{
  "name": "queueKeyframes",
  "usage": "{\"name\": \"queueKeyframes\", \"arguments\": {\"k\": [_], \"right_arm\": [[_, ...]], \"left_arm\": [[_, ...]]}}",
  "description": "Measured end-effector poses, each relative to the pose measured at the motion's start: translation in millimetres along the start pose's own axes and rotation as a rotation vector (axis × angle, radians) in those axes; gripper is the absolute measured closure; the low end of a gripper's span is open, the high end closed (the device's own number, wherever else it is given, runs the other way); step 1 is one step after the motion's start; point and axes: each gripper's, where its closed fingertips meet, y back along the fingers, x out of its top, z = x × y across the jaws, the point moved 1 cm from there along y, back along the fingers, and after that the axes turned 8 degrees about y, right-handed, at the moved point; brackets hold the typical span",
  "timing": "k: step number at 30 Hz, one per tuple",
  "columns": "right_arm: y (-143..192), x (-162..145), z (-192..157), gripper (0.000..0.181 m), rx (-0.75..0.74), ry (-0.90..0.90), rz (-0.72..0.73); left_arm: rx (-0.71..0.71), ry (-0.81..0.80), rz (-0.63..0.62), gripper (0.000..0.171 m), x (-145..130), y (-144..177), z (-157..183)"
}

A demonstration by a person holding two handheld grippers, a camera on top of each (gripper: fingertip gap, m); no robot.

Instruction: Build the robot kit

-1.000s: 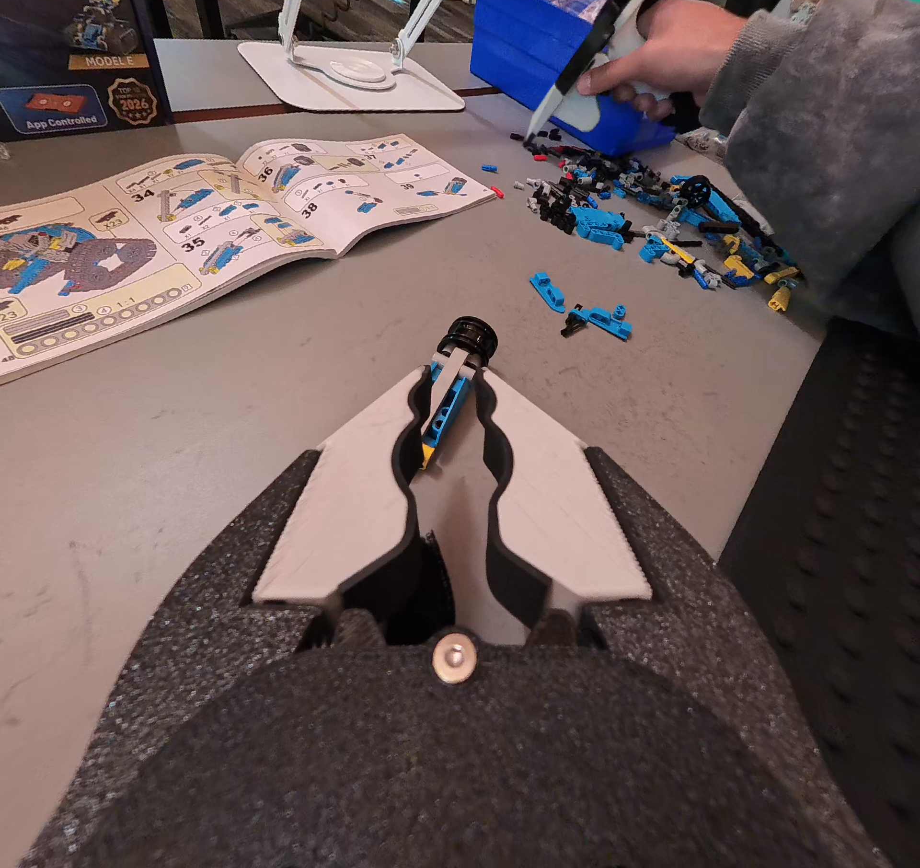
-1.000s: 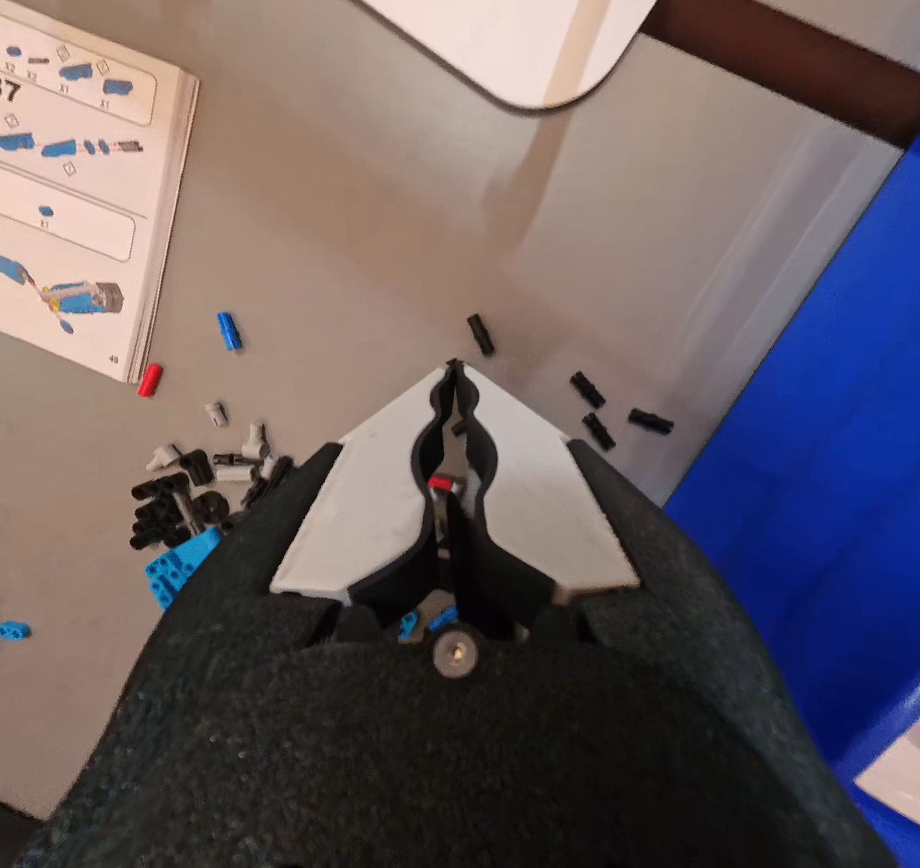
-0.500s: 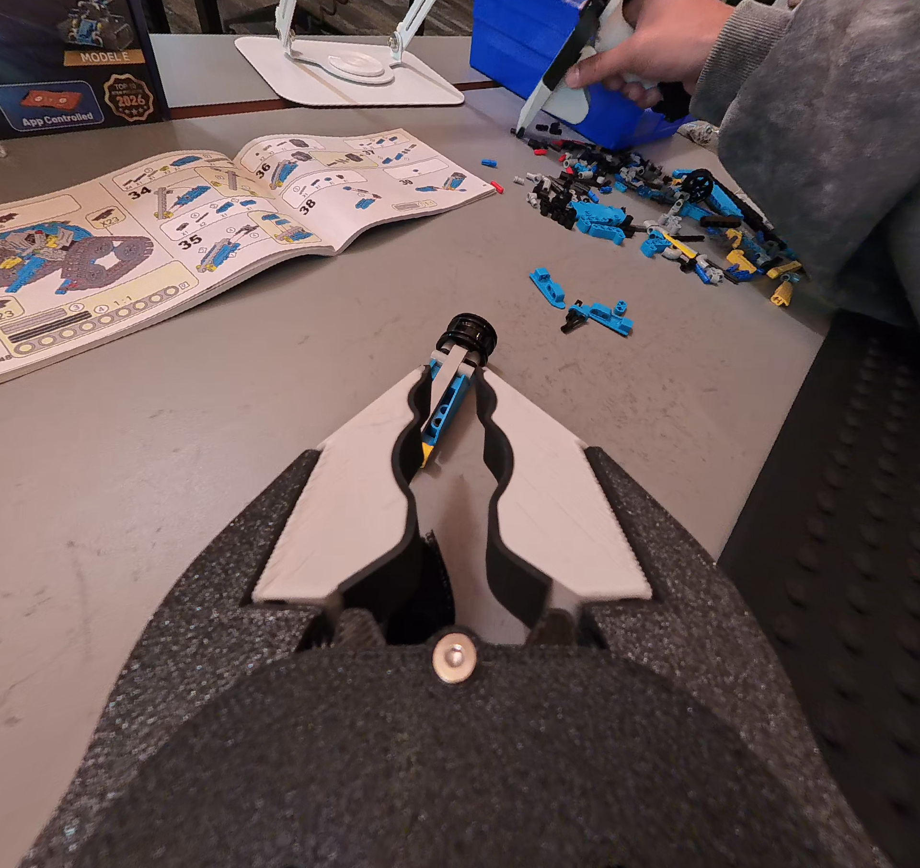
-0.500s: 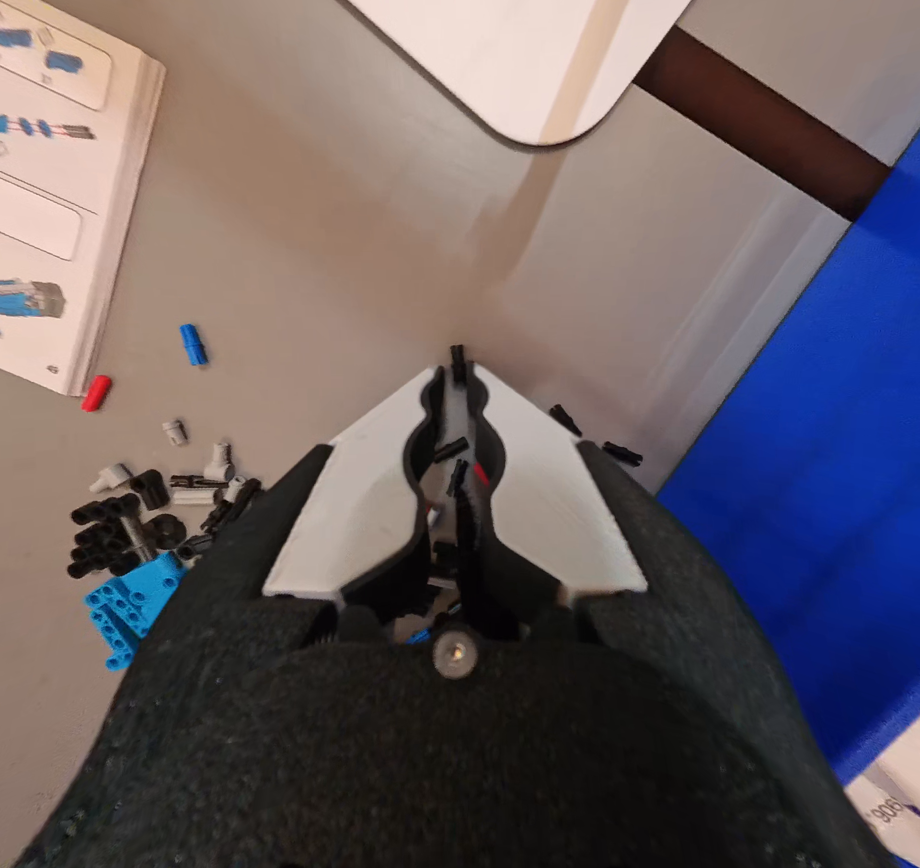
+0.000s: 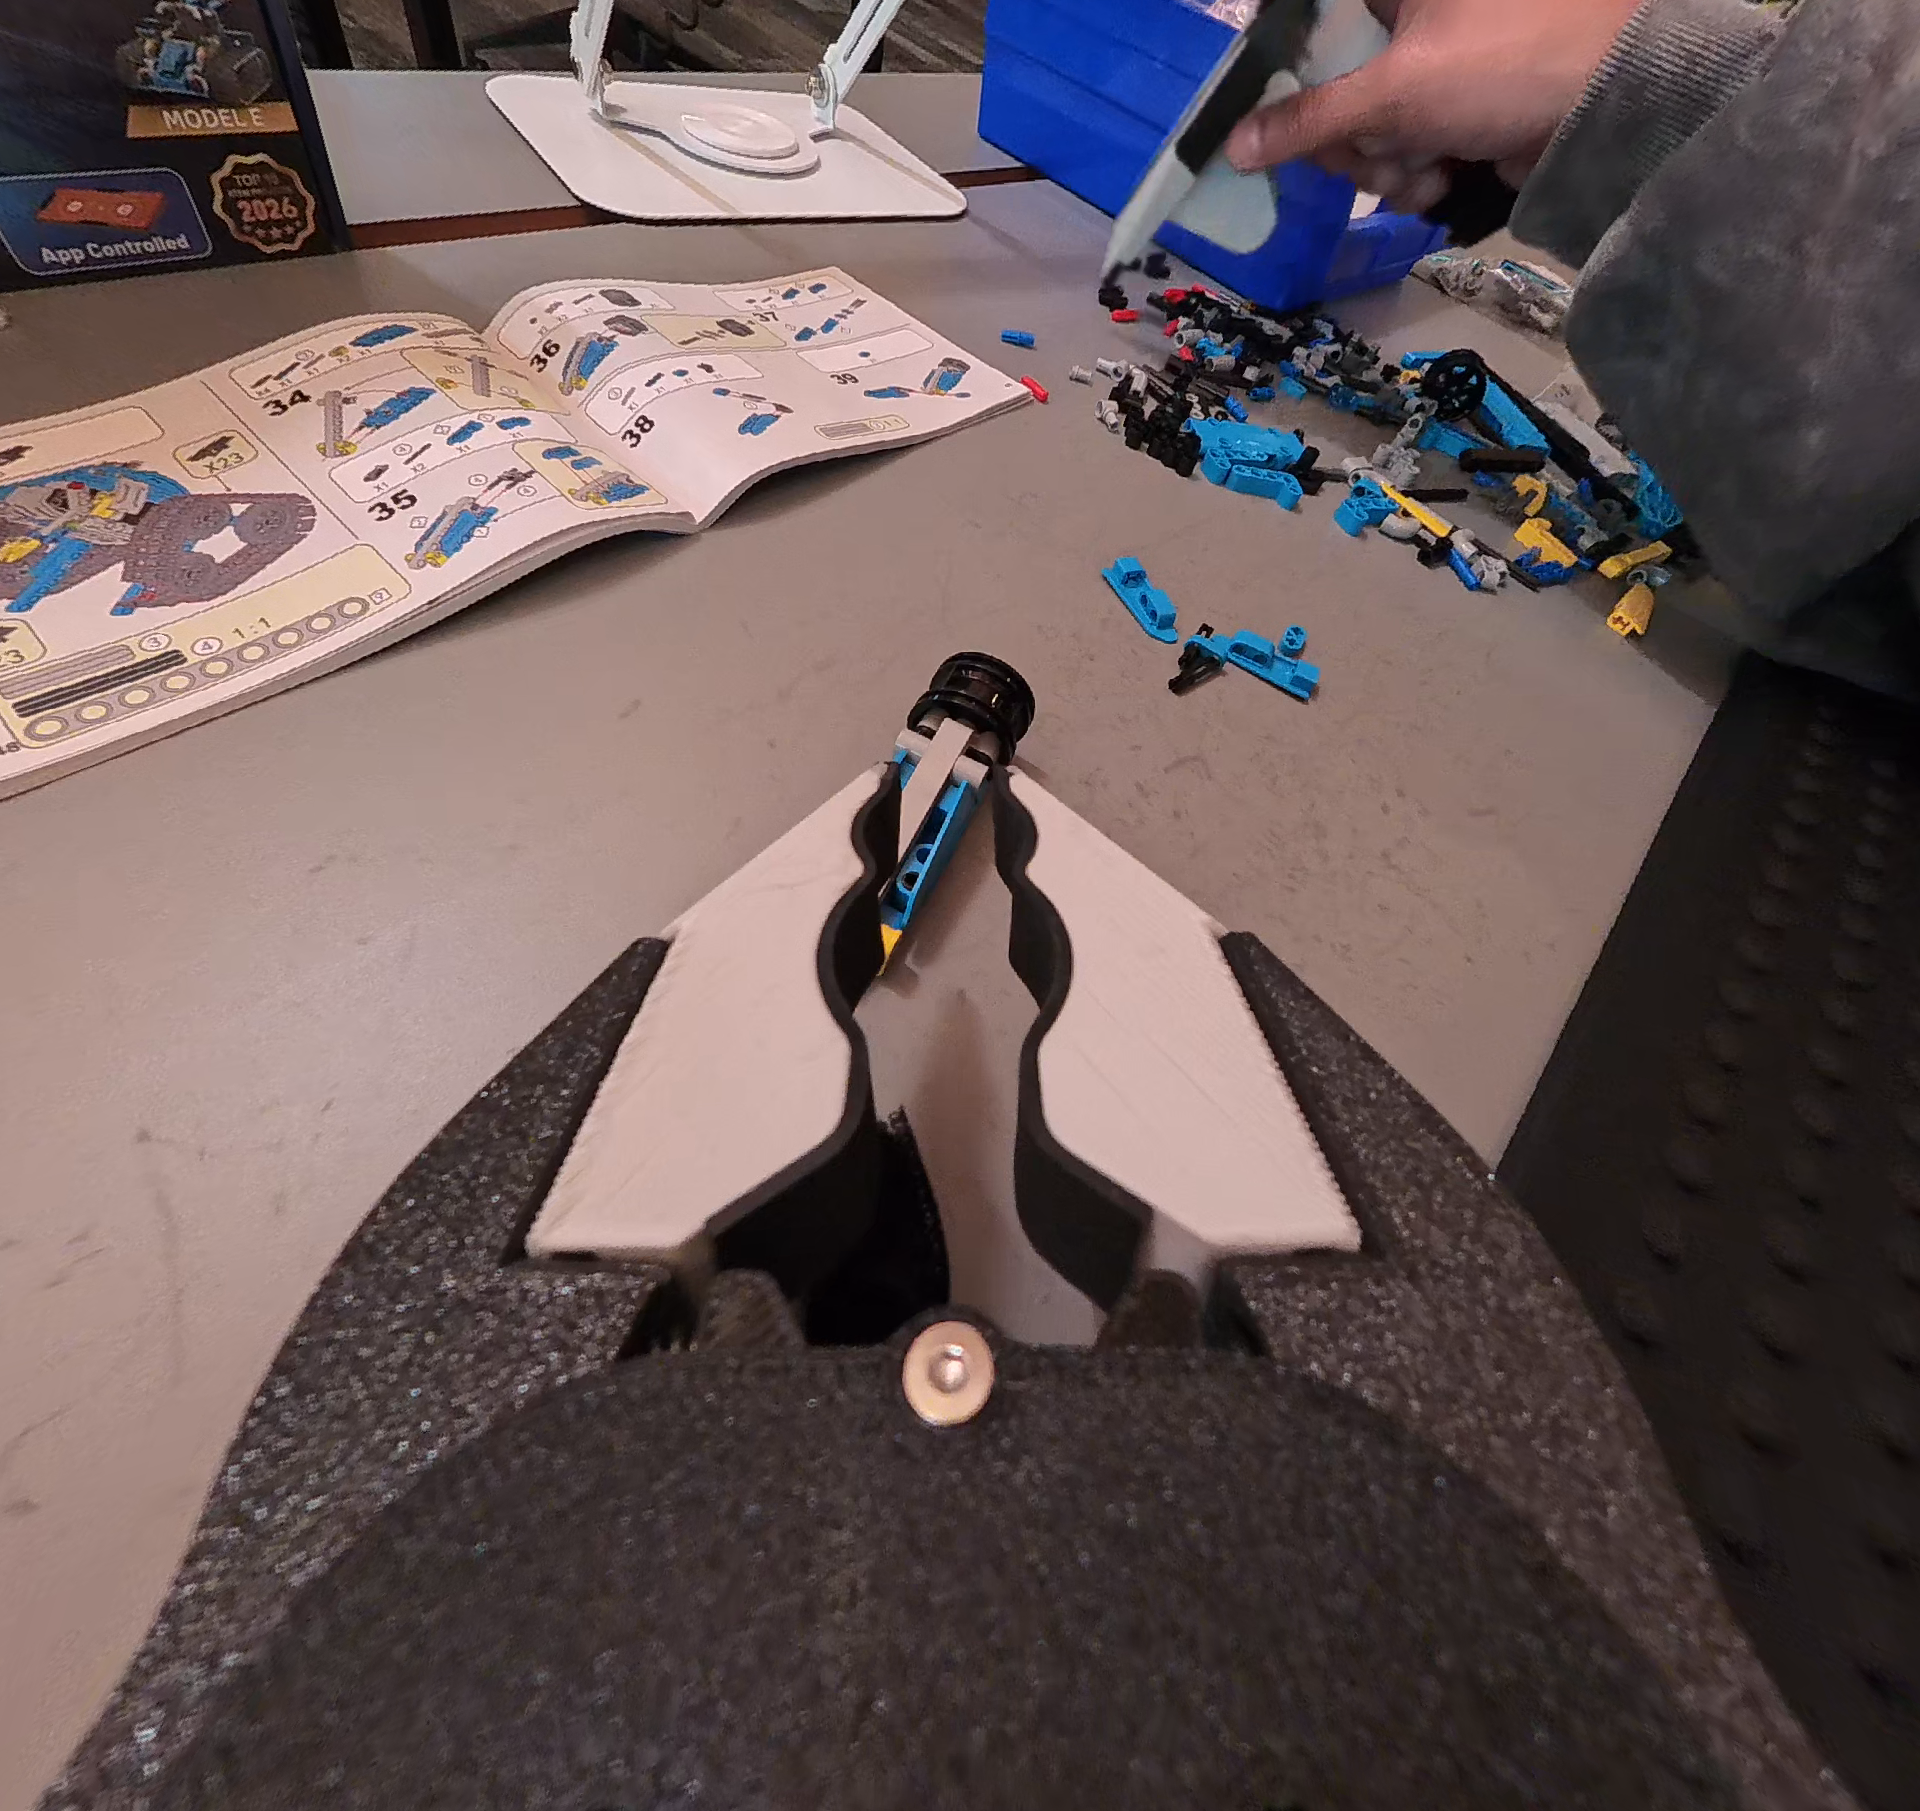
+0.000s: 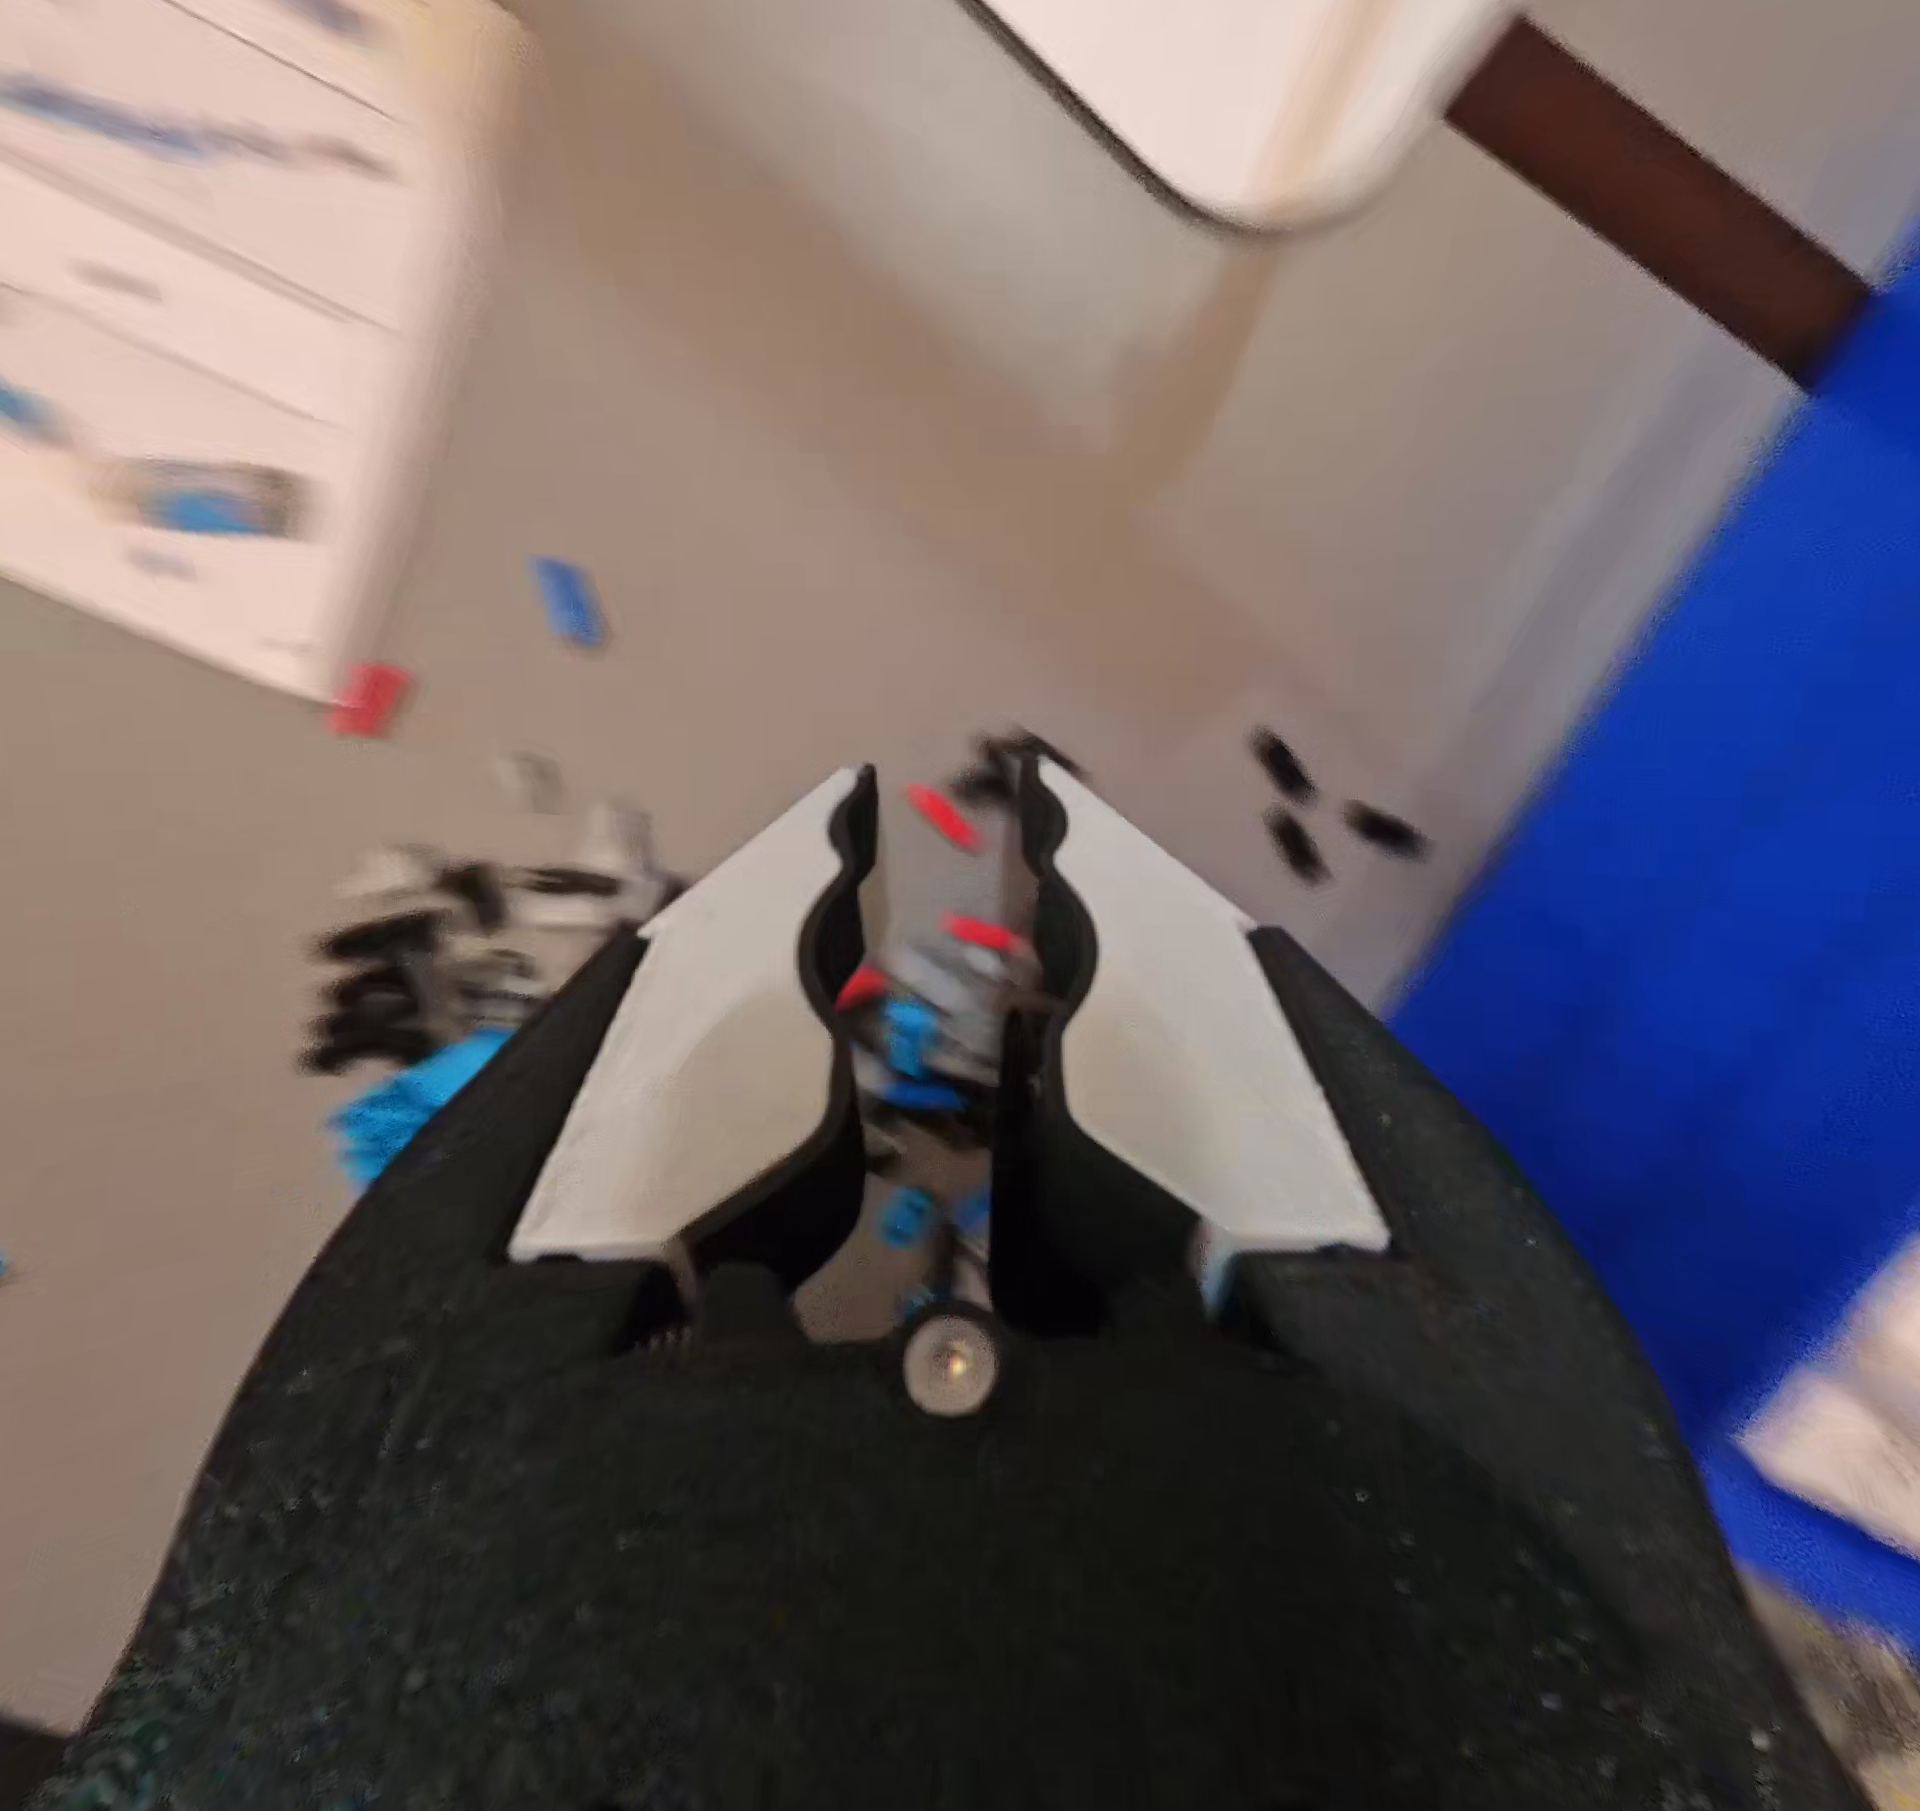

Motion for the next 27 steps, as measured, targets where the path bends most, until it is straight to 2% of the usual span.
{"name": "queueKeyframes", "arguments": {"k": [2, 3, 5, 10, 13, 17, 21, 22, 24, 27], "right_arm": [[-1.0, 28.0, -45.4, 0.153, 0.176, 0.064, 0.128], [-4.6, 34.1, -57.8, 0.153, 0.208, 0.087, 0.14], [-16.1, 36.0, -66.3, 0.155, 0.209, 0.121, 0.104], [-25.3, 35.9, -64.7, 0.176, 0.189, 0.145, 0.089], [-17.2, 17.4, -50.6, 0.177, 0.128, 0.171, 0.029], [-2.1, -35.9, -17.0, 0.177, 0.049, 0.135, -0.13], [0.0, -46.5, -14.9, 0.171, 0.076, 0.089, -0.069], [0.9, -46.0, -14.1, 0.159, 0.07, 0.08, -0.062], [5.9, -31.5, -23.1, 0.156, 0.088, 0.086, 0.011], [9.7, 3.6, -70.7, 0.15, 0.212, 0.162, 0.153]], "left_arm": [[0.0, 0.001, -0.001, 0.155, -0.1, -0.1, -0.1], [0.0, 0.001, 0.0, 0.155, -0.1, 0.0, -0.1], [0.0, 0.002, 0.001, 0.155, 0.1, 0.2, -0.1], [-0.001, 0.003, 0.002, 0.155, 0.1, 0.4, 0.1], [-0.005, 0.006, 0.002, 0.155, 0.1, 0.6, 0.2], [-0.008, 0.009, -0.001, 0.155, -0.3, 0.0, 0.3], [-0.008, 0.009, -0.012, 0.155, -1.7, -1.2, 0.4], [-0.007, 0.007, -0.011, 0.155, -1.7, -1.2, 0.6], [-0.004, 0.003, -0.009, 0.155, -1.5, -0.9, 0.7], [-0.001, 0.003, -0.011, 0.155, -1.6, -1.0, 0.4]]}}
